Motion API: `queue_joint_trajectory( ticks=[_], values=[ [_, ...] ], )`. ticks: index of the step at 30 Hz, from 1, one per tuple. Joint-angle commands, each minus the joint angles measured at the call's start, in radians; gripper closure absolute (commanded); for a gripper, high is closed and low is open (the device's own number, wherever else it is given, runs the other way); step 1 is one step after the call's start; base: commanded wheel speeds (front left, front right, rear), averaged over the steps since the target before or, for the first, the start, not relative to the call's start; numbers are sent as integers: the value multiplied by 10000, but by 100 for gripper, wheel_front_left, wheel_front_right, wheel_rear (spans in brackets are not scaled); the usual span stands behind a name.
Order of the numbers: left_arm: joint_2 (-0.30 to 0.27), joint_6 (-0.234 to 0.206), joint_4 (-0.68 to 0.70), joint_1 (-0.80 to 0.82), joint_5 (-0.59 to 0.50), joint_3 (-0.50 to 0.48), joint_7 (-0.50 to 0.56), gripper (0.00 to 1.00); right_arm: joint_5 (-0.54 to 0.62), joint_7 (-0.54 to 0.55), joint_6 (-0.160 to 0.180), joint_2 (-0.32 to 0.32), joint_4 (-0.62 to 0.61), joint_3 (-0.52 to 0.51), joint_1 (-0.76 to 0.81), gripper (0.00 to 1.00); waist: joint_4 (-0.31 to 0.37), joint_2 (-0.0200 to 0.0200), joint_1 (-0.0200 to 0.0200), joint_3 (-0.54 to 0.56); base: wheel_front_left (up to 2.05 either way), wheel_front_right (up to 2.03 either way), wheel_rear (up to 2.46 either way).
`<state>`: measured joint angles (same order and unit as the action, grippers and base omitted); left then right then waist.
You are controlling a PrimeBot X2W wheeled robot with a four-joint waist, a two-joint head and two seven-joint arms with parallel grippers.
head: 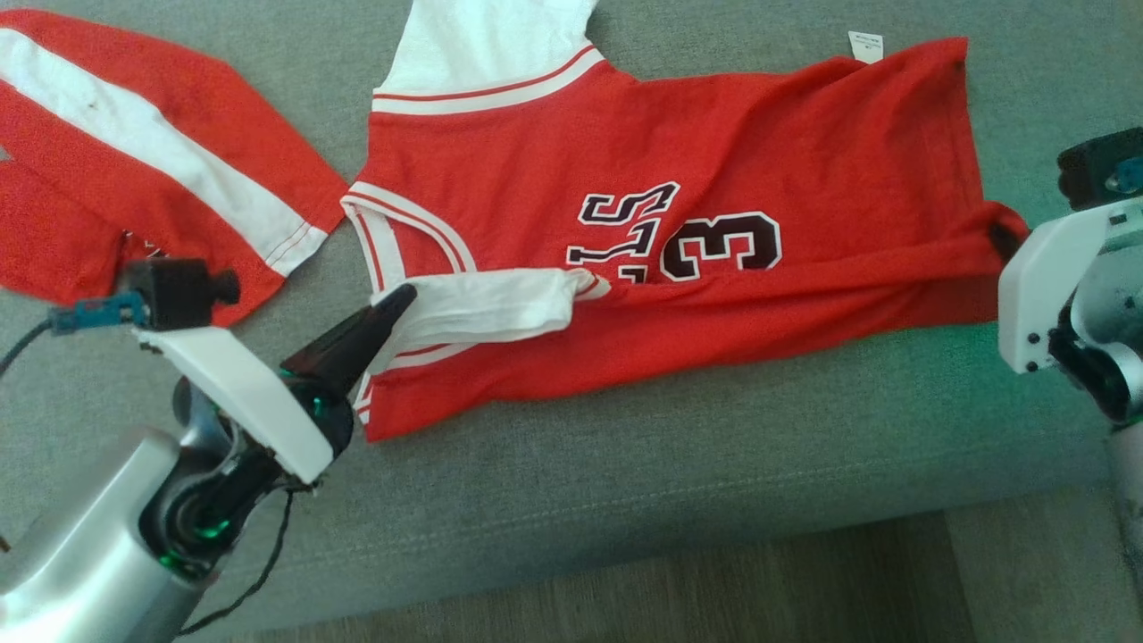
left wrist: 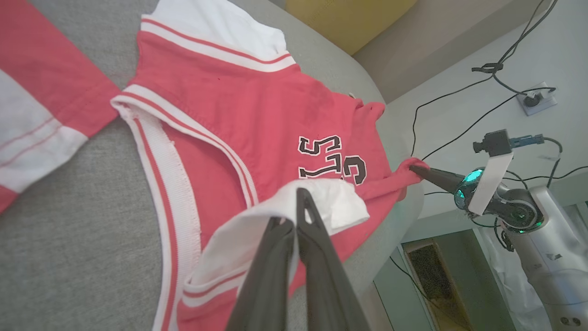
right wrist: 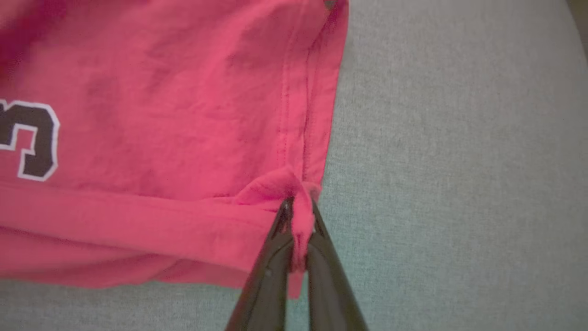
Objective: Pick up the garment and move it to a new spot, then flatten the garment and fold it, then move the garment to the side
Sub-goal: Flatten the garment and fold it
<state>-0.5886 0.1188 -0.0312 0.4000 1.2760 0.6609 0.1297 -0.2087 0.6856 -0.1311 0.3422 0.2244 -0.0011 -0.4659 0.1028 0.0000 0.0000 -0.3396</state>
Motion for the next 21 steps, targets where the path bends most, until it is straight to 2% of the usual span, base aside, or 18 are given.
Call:
queue_joint_trajectory(
  ticks=[1,2,3,8,16,19,21],
  values=[
    [-213,-12,155,514,-126,-433,-103,69,131,-270,4,9,-292,-25,-285,0,-9,0,0,8,0,0,0],
    [-167,-27,68,545,-183,-410,-136,41,168,-430,4,-50,-226,-98,-328,0,-18,0,0,19,0,0,0],
    [-114,-67,-23,568,-241,-405,-198,2,210,-574,4,-87,-165,-120,-355,0,-31,0,0,36,0,0,0],
    [271,-356,-463,648,-513,-650,-973,0,340,-1293,4,-238,82,-314,-415,0,-107,0,0,230,0,0,0],
    [1319,-929,-961,264,-1057,-1650,-3539,0,590,-3301,4,-891,-327,-730,30,0,-181,0,0,881,0,0,0],
    [1928,-1228,-957,-252,-2221,-2307,-3895,0,735,-4548,4,-1354,-920,-713,748,0,-197,0,0,1279,0,0,0],
    [2513,-1297,-732,-669,-3107,-3112,-3906,0,923,-5117,4,-1596,-1181,-717,1182,0,-185,0,0,1448,0,0,0]
  ],
)
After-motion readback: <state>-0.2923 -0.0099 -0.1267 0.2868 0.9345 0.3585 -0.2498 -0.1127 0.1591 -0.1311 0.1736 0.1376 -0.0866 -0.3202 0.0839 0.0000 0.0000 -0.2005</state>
